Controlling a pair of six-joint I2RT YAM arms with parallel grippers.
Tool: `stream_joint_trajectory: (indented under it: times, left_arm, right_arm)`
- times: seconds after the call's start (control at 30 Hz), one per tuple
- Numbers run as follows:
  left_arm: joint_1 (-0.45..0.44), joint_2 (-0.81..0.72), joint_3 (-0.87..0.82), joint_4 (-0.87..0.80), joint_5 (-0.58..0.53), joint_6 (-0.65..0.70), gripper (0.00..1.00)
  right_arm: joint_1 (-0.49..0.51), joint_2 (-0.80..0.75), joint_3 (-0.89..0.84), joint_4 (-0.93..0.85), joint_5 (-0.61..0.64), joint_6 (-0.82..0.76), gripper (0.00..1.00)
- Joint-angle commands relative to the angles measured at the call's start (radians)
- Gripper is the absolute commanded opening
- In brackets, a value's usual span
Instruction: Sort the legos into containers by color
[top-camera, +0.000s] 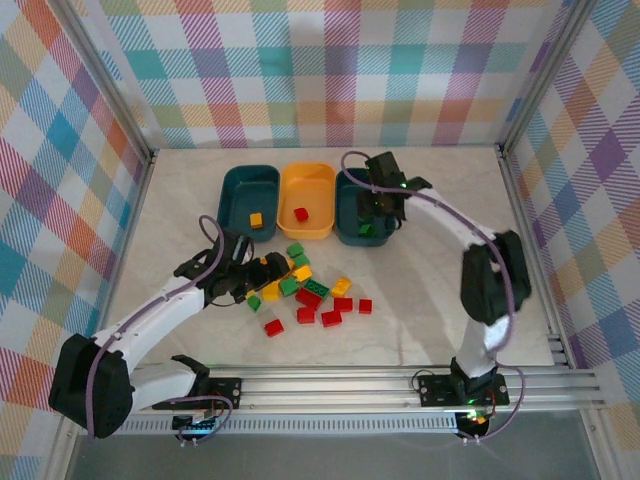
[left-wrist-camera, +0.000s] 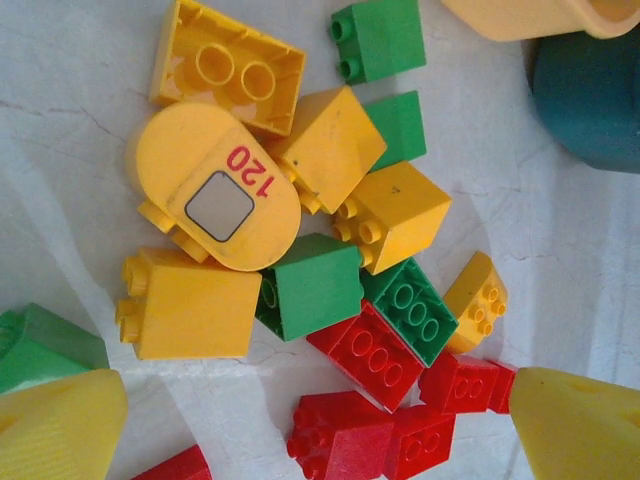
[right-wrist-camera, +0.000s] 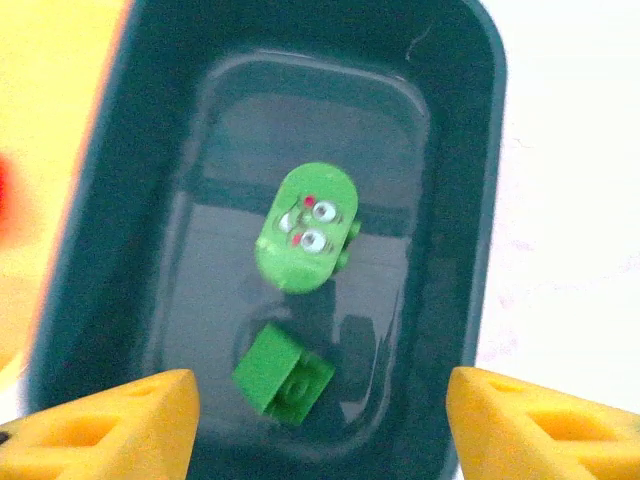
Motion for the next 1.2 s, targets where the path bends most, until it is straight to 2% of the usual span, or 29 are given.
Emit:
stream_joint_trajectory:
  times: [0.0,0.1,0.2,0.3,0.43,0.57,0.73,0.9,1.17]
  left_arm:
    - [-0.005,-0.026,0.028,0.016,-0.046,0.029,0.98]
    - [-0.005,-0.028,0.008,0.048,-0.070,0.023,0.98]
    - [-0.005,-0.020,-0.017,0.088,-0.078,0.007,0.98]
    - [-0.004,-0.013,-0.040,0.119,-0.061,-0.006,0.98]
    - [-0.005,-0.027,-0.066,0.117,-0.054,-0.001,0.98]
    - [-0.004,-0.058,-0.082,0.091,-0.067,0.011,0.98]
    - [-0.003,-0.089,-0.087,0.070,-0.085,0.014,0.99]
    - [-0.003,-0.083,-0.090,0.073,-0.088,0.010,0.98]
    - [-0.003,-0.072,-0.076,0.063,-0.093,0.017,0.98]
  right_arm:
    - [0.056,-0.154,-0.164,0.038,0.004,0.124,0.66]
    - [0.151,-0.250,-0.344,0.051,0.014,0.269,0.64]
    - [0.270,-0.282,-0.439,0.003,0.050,0.418,0.63]
    - [0.350,-0.292,-0.490,-0.033,0.036,0.540,0.62]
    - [0.421,-0.272,-0.512,-0.078,0.009,0.617,0.63]
    - [0.448,-0.246,-0.538,-0.090,0.009,0.662,0.63]
    - [0.448,-0.227,-0.568,-0.070,0.025,0.659,0.53]
    - [0.448,-0.181,-0.554,-0.073,0.042,0.634,0.53]
    - [0.445,-0.164,-0.572,-0.061,0.083,0.621,0.39]
